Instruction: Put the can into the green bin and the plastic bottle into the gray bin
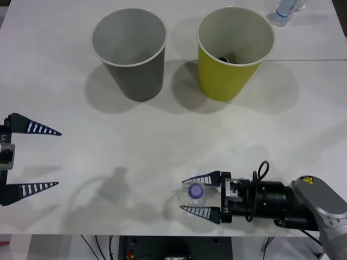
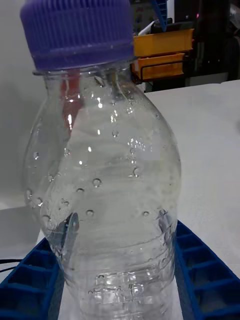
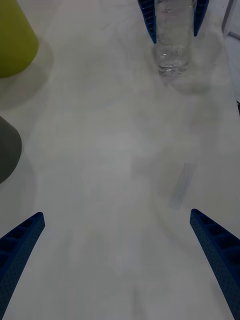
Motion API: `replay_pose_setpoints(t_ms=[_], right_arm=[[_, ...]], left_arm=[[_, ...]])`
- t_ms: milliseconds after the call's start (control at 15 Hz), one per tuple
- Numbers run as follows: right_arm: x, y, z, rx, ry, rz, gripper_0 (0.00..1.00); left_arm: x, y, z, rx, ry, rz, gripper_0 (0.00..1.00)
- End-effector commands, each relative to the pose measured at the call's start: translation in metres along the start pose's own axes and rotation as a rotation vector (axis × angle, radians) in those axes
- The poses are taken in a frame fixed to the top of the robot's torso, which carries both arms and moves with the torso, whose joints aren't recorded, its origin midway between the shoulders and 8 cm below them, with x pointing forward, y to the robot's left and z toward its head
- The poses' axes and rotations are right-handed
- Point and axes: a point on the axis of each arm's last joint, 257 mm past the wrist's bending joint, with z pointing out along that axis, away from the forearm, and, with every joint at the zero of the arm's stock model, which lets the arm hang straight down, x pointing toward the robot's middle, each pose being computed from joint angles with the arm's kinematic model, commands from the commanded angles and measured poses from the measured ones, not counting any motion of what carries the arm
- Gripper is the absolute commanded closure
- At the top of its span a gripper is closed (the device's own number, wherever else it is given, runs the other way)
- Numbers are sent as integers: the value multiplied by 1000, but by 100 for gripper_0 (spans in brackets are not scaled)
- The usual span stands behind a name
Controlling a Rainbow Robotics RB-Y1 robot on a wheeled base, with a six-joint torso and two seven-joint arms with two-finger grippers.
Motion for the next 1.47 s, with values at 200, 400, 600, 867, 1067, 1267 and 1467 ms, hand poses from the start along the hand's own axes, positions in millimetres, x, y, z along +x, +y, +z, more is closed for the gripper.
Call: replay_pose_setpoints(t_ms=[200, 400, 600, 867, 1067, 1267, 1467], right_arm=[[0, 2, 1, -6, -1, 7, 100], [-2, 2, 0, -11, -5, 12, 100], [-6, -2, -6, -13, 5, 4, 100], [-14, -6, -19, -17, 39, 70, 100], [-13, -17, -30, 31, 130, 78, 100], [-20, -31, -41, 116, 245, 123, 100], [-34, -40, -46, 180, 317, 213, 100]], left_arm=[[0, 0, 0, 0, 0, 0, 0], [0, 0, 0, 0, 0, 0, 0], [0, 0, 0, 0, 0, 0, 0], [0, 0, 0, 0, 0, 0, 0], [0, 0, 0, 0, 0, 0, 0], [0, 0, 0, 0, 0, 0, 0], [0, 0, 0, 0, 0, 0, 0]])
